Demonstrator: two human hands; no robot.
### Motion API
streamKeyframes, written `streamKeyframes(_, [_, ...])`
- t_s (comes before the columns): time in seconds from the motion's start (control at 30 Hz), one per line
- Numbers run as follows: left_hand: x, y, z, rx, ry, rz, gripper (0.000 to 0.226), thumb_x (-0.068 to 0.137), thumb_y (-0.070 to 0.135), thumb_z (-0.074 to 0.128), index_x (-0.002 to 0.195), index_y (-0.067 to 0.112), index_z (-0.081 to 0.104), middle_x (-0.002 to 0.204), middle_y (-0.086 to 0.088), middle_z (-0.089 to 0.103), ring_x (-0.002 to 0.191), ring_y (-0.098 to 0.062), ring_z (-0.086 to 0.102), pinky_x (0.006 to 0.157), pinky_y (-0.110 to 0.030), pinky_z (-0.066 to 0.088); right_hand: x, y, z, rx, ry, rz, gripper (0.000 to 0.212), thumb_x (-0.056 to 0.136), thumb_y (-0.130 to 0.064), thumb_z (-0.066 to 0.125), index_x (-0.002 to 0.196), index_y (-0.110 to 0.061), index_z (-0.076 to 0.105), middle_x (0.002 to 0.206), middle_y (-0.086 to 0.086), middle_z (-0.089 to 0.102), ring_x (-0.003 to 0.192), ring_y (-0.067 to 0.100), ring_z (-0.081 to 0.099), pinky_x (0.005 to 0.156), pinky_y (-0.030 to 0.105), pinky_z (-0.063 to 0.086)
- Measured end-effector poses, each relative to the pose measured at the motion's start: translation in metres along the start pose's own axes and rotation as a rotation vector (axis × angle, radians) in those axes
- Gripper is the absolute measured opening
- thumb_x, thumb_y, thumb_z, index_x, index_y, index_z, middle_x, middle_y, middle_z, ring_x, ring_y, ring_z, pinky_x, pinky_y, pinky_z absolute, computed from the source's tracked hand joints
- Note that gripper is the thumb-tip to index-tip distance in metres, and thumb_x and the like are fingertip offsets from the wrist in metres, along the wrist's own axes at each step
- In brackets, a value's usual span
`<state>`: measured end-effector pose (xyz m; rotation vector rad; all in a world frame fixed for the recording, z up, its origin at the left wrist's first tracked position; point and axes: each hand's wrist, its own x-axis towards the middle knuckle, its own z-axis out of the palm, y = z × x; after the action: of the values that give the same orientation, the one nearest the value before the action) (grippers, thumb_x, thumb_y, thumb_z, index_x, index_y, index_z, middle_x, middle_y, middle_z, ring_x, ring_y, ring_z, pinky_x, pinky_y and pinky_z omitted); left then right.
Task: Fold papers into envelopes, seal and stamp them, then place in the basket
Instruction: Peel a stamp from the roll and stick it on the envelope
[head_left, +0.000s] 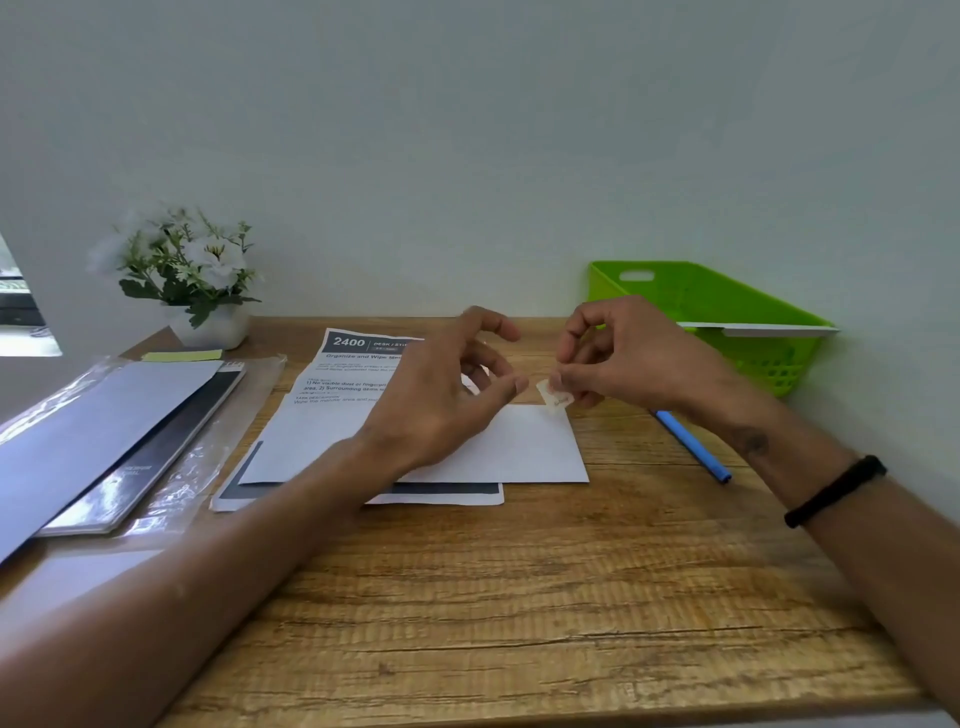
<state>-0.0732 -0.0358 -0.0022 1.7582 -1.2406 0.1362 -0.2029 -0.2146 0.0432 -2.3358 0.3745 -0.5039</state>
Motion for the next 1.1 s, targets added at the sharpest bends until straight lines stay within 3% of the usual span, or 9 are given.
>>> streamKeyframes(0.1, [-0.004,0.0,0.003,0.19,-0.098,0.07,0.031,0.086,0.057,0.076,0.105,0.035,0.069,0.086,0.013,0.069,0.082,-0.005,0.063,0.067,-0.024,0.052,-0.001,0.002,-0.005,0.102,-0.032,0.171,0.022,0.084,0.001,0.083,0.098,0.004,0.066,0.072,0.015,0.078,0.07,0.027,0.079,0.063,0.033,0.065])
streamKeyframes(0.17, [-0.006,0.0,0.006,0.281,-0.17,0.101,0.036,0.084,0.067,0.073,0.103,0.035,0.07,0.086,0.014,0.065,0.084,-0.001,0.058,0.065,-0.018,0.045,-0.002,0.002,-0.005,0.146,-0.055,0.245,0.025,0.082,0.003,0.083,0.098,0.006,0.065,0.074,0.019,0.078,0.071,0.027,0.08,0.065,0.034,0.065])
streamKeyframes(0.37, [-0.011,-0.003,0.009,0.31,-0.229,0.13,0.04,0.084,0.069,0.071,0.108,0.037,0.07,0.086,0.014,0.062,0.082,0.003,0.055,0.063,-0.014,0.036,-0.003,0.003,0.011,0.233,-0.034,0.335,0.024,0.08,0.008,0.083,0.095,0.008,0.065,0.073,0.024,0.076,0.07,0.031,0.079,0.067,0.039,0.067])
streamKeyframes(0.5, [-0.011,-0.004,0.009,0.314,-0.24,0.141,0.043,0.087,0.069,0.067,0.119,0.041,0.071,0.085,0.014,0.061,0.081,0.004,0.055,0.063,-0.013,0.034,-0.004,0.003,0.017,0.212,0.005,0.326,0.023,0.08,0.008,0.083,0.095,0.012,0.065,0.07,0.021,0.076,0.066,0.028,0.079,0.061,0.034,0.066])
streamKeyframes(0.73, [-0.011,-0.003,0.009,0.308,-0.254,0.131,0.047,0.089,0.067,0.066,0.128,0.04,0.072,0.083,0.01,0.061,0.079,0.002,0.055,0.061,-0.013,0.034,-0.004,0.003,0.022,0.087,0.012,0.277,0.019,0.083,0.0,0.083,0.091,0.0,0.065,0.068,0.015,0.077,0.067,0.025,0.079,0.077,0.045,0.066])
streamKeyframes(1.1, [-0.011,-0.002,0.009,0.316,-0.295,0.111,0.042,0.093,0.065,0.062,0.125,0.04,0.074,0.083,0.008,0.06,0.078,-0.006,0.055,0.064,-0.021,0.039,-0.007,-0.001,0.026,-0.092,0.059,0.19,0.018,0.082,-0.003,0.082,0.09,-0.006,0.067,0.065,0.005,0.077,0.055,0.012,0.075,0.058,0.027,0.063])
